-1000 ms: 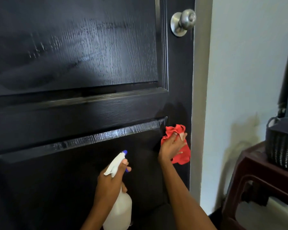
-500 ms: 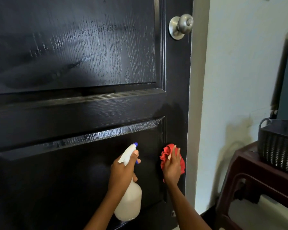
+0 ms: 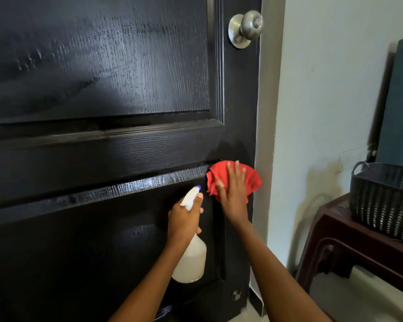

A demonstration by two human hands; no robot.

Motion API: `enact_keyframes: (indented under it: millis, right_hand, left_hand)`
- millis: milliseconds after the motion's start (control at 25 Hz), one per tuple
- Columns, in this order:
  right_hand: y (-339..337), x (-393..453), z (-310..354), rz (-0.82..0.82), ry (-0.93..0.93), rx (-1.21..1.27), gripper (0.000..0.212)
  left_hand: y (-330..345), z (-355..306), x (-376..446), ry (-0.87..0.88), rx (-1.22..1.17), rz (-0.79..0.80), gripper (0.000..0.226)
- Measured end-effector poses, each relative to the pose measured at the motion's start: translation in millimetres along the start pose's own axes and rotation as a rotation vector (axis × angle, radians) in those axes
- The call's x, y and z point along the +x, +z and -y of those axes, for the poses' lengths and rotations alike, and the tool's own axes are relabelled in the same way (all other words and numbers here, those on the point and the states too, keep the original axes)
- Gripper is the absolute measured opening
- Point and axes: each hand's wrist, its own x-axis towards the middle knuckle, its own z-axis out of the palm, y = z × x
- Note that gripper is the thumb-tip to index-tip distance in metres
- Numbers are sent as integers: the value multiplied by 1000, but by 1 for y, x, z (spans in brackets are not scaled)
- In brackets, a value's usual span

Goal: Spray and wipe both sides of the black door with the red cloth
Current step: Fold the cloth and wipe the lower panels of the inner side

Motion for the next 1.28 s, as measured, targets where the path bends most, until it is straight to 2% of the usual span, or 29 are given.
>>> enact_keyframes:
  millis: [80, 280, 360, 520, 720, 960, 1120, 1280]
  right_hand:
    - [9, -7, -15, 47, -36, -247, 69]
    - [11, -3, -17, -3, -43, -325, 68]
    - [16, -6, -23, -60, -13, -245, 64]
    - [21, -21, -42, -196, 186, 136, 56]
    - [11, -24, -42, -253, 365, 333, 55]
    - [8, -29, -48, -176, 312, 303, 52]
    - [11, -23, -43, -140, 111, 175, 54]
    - [22, -10, -27, -193, 143, 181, 52]
  left_hand:
    - [3, 2, 1, -2, 25, 4, 35]
    - [6, 3, 3, 10, 67, 7, 35]
    - [8, 2, 5, 43, 79, 12, 37]
    - [15, -2, 14, 68, 100, 23, 44]
    - [28, -2, 22, 9, 176, 39, 48]
    - [41, 5, 16, -11, 186, 31, 48]
    - [37, -5, 20, 43, 122, -35, 47]
    - [30, -23, 31, 95, 51, -47, 42]
